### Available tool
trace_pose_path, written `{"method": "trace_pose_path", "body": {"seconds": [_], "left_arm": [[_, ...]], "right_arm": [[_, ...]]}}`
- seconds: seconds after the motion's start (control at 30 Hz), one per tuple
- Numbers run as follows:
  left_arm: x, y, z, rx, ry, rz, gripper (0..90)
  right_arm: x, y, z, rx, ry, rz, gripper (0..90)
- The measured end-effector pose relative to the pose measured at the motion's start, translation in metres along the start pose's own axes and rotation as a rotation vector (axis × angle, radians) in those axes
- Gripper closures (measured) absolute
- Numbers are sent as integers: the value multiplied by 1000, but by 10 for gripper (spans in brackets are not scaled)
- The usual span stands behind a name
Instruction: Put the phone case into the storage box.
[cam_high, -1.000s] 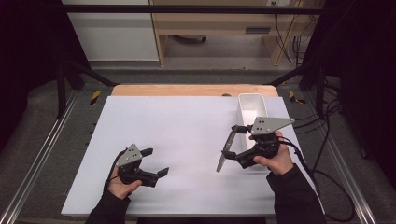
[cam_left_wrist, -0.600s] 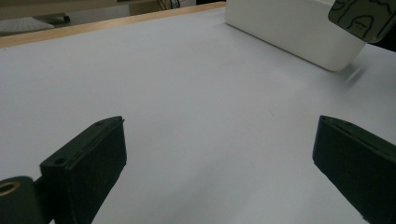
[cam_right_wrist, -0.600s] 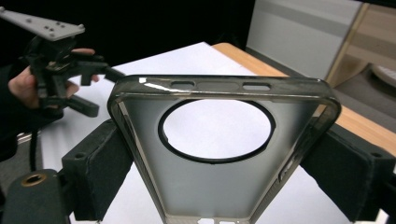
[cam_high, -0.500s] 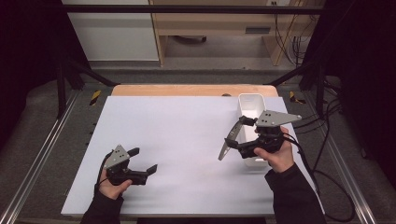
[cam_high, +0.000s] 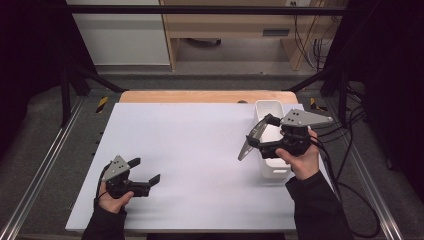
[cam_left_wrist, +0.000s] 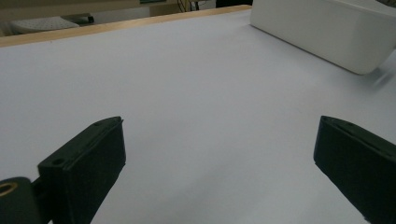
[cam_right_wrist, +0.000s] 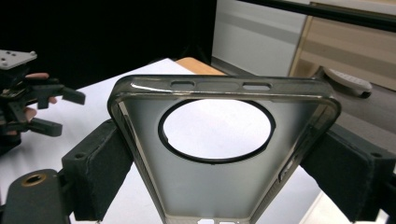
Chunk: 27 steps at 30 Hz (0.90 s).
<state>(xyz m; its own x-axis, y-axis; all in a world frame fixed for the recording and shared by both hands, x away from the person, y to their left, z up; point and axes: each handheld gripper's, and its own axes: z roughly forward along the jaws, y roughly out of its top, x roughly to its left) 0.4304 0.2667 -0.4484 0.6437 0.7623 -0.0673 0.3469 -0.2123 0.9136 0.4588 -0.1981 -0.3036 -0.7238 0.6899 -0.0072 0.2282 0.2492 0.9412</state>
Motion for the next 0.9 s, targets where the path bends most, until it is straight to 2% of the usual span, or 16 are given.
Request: {"method": "trace_pose_path", "body": {"seconds": [0.47,0.9], "left_arm": [[4,-3,-1,-4,24,9,12],[7,-4,0,-13,49,7,10]], "right_arm": [[-14,13,5,10,-71,23,123],[-32,25,8,14,-169,48,123]]}}
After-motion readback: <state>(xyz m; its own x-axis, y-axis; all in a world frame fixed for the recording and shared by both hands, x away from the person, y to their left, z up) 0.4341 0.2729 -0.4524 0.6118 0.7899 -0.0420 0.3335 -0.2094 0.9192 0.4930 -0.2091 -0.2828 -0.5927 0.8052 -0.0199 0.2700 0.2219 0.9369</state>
